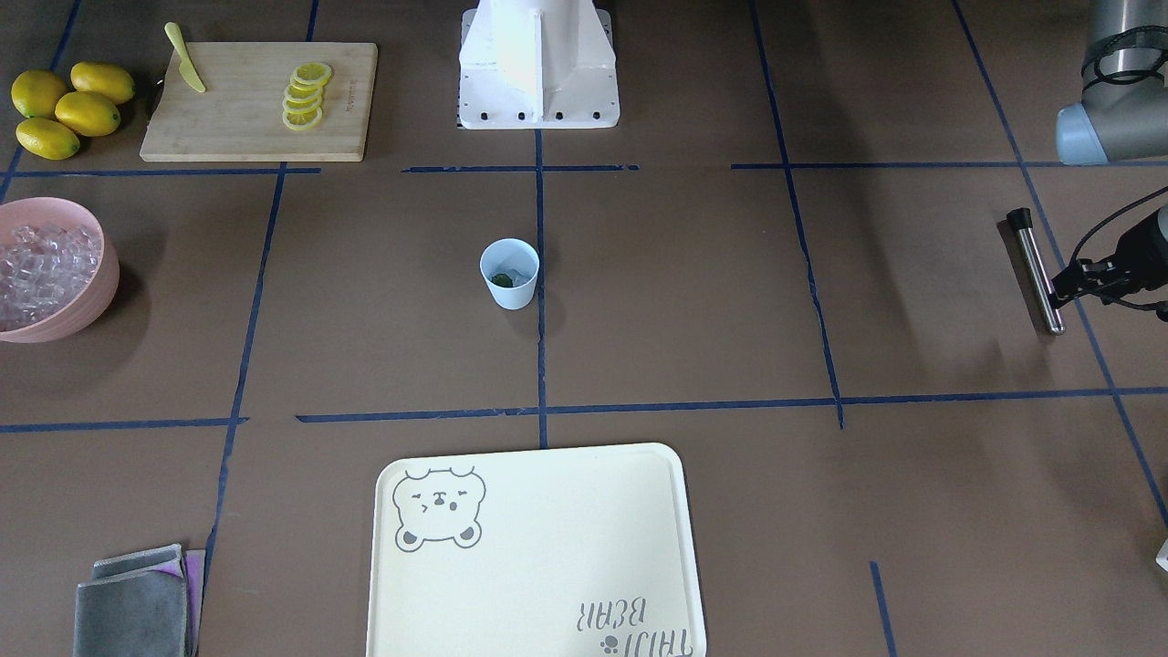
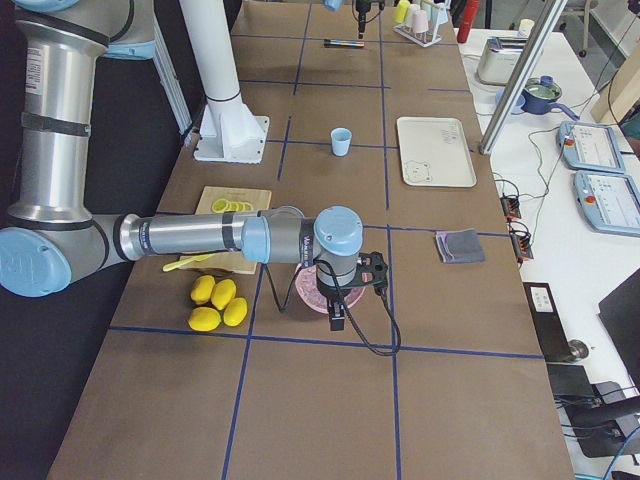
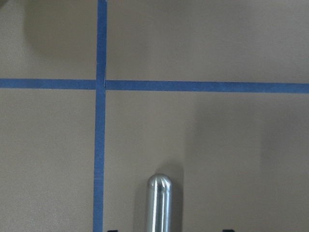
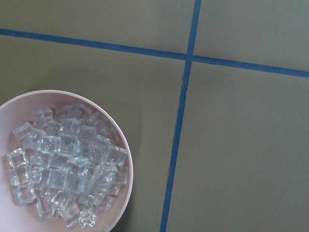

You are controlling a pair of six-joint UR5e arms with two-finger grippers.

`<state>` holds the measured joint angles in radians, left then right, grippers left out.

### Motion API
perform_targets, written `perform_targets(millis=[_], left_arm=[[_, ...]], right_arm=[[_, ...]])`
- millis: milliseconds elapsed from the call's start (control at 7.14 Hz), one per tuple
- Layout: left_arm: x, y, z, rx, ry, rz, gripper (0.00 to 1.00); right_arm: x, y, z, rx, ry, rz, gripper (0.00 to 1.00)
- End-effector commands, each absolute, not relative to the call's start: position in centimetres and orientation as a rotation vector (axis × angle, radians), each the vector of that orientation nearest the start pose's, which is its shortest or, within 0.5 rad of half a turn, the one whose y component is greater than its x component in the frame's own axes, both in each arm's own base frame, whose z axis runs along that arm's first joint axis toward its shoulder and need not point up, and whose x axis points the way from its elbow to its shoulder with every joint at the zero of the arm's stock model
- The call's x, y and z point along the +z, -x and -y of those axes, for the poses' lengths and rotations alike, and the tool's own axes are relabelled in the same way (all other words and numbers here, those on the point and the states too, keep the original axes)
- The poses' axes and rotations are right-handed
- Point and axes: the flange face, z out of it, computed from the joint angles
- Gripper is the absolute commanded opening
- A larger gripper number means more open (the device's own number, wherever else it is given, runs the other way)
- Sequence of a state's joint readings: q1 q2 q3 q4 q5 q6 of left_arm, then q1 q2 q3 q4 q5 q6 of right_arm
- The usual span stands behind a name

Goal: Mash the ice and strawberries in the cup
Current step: 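Move the left gripper out of view and grasp the steel muddler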

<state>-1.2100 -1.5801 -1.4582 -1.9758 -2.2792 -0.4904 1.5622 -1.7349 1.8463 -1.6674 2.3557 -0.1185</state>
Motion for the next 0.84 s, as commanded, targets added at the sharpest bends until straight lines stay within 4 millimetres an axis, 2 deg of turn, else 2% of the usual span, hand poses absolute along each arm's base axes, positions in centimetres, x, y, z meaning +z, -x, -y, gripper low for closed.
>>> perform_targets(millis=[0,280,420,700], left_arm=[[68.0,-12.3,49.6,0.009,0.098,-0.844,0.78],[69.5,-12.6,49.4,0.011,0.122,-0.835,0.78],[70.1,-14.7,48.8,0.057,0.143,-0.827,0.77],[70.4,-15.6,48.4,0.077,0.154,-0.824,0.73]], right_arm=[[60.8,-5.9,42.2,-0.128,-0.056,0.784,1.00],[60.8,-5.9,42.2,-0.126,-0.054,0.783,1.00],[60.9,-5.9,42.1,-0.125,-0.053,0.784,1.00],[61.0,-5.9,42.0,-0.124,-0.052,0.784,1.00]])
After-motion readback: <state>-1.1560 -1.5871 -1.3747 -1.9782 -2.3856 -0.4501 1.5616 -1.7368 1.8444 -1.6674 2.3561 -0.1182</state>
